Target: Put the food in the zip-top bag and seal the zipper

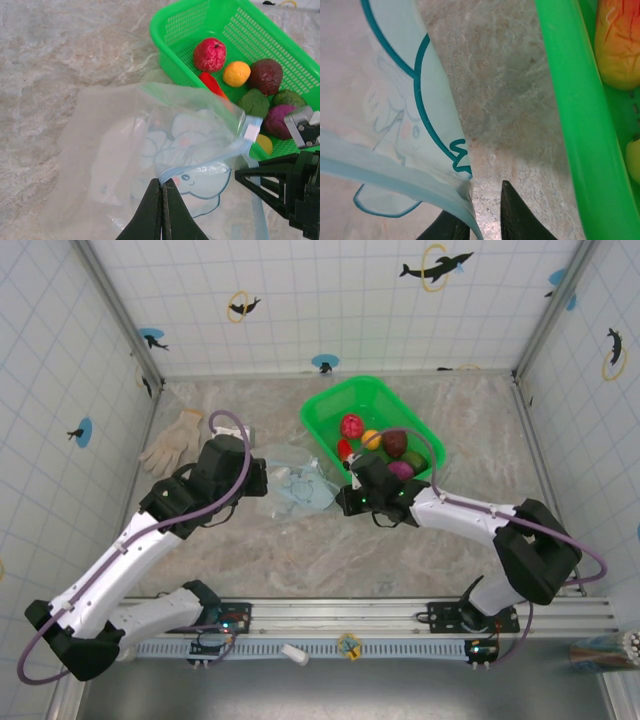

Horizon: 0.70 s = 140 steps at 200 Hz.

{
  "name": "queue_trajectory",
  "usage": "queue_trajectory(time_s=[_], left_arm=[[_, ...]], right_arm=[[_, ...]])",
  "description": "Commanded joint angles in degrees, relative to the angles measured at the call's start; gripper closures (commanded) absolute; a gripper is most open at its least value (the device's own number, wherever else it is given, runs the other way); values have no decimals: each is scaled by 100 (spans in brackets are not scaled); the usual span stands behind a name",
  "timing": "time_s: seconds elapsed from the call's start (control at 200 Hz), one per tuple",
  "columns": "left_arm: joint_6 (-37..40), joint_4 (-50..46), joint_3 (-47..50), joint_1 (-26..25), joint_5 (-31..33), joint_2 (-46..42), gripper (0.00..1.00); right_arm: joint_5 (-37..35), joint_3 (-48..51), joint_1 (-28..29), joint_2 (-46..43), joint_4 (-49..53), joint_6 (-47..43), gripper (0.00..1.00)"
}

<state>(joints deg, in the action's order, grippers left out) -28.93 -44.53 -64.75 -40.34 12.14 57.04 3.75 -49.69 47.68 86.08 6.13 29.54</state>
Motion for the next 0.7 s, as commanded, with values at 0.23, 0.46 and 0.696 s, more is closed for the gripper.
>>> queue_trajectory(time_s=[0.23, 0.46, 0.696], left_arm=[[-608, 867, 504, 60, -1197, 155, 100], [-894, 1351, 602, 503, -1570, 539, 100], [-1552, 1921, 752, 921, -2532, 772, 100]], right_arm=[[646, -658, 54, -475, 37, -402, 33], [364, -949, -78, -887, 702, -713, 30], [122, -1030, -1048, -1098, 1206, -499, 30]])
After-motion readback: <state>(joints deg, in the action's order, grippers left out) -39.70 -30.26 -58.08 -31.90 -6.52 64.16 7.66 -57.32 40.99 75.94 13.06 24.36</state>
